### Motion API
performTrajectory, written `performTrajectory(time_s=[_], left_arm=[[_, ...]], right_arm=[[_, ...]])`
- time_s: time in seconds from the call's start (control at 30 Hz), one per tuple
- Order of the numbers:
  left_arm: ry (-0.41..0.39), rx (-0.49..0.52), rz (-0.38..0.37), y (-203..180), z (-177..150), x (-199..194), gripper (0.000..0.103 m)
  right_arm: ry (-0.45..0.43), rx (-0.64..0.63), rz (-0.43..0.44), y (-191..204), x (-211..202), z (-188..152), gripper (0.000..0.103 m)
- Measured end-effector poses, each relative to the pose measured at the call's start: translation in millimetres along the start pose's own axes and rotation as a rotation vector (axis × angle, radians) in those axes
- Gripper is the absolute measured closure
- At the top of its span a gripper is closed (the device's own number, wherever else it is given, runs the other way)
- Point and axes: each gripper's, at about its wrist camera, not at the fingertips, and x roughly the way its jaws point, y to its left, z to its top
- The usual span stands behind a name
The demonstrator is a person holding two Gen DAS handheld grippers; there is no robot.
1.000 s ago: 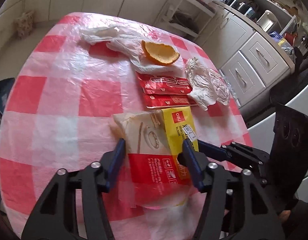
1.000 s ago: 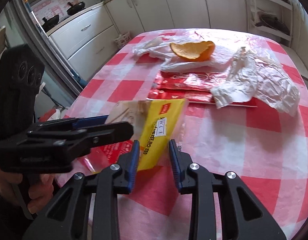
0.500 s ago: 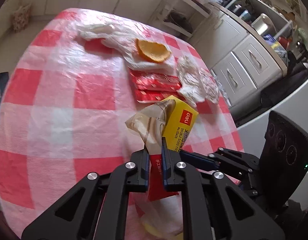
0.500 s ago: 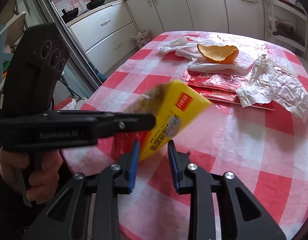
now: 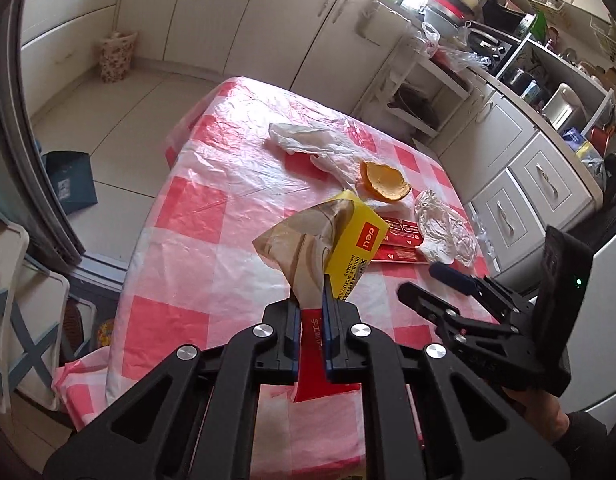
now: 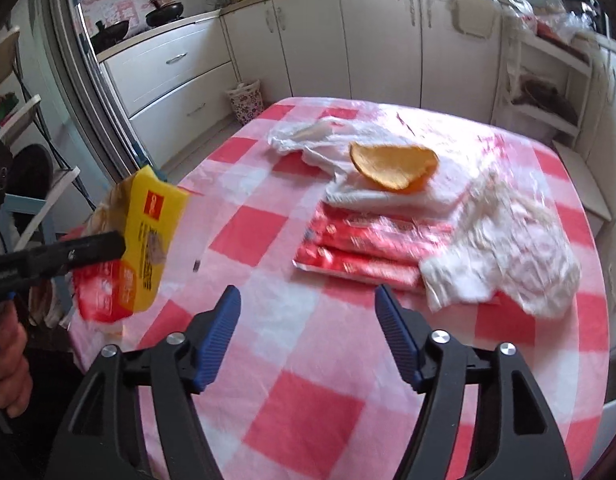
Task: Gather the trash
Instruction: 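Close the right tool on the red wrapper strips while the left tool holds the package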
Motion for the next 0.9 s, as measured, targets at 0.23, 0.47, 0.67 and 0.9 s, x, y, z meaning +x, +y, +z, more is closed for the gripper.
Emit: performTrajectory(time_s=[0.23,0.47,0.67,0.9], left_arm=[[0.005,-0.021,-0.013,10.0,1.0,0.0,0.095],[0.009,-0.043,-0.03,19.7,6.5,-2.1,0.095],[0.009,-0.022,-0.032,11.9,5.8,-2.0,0.095],[0.014,-0.029,-0.022,9.3,-1.5,1.3,0.095]], right_arm=[[0.043,-0.016,-0.058,-1.1,47.7,24.9,0.032],[0.065,0.025,-0.136,-30.3,56.4,31.6,0.074],[0.046,0.08,-0.069,-37.0,48.3,31.4,0.102],[0.018,0.042,0.016,-21.1,15.8,30.6,0.1]])
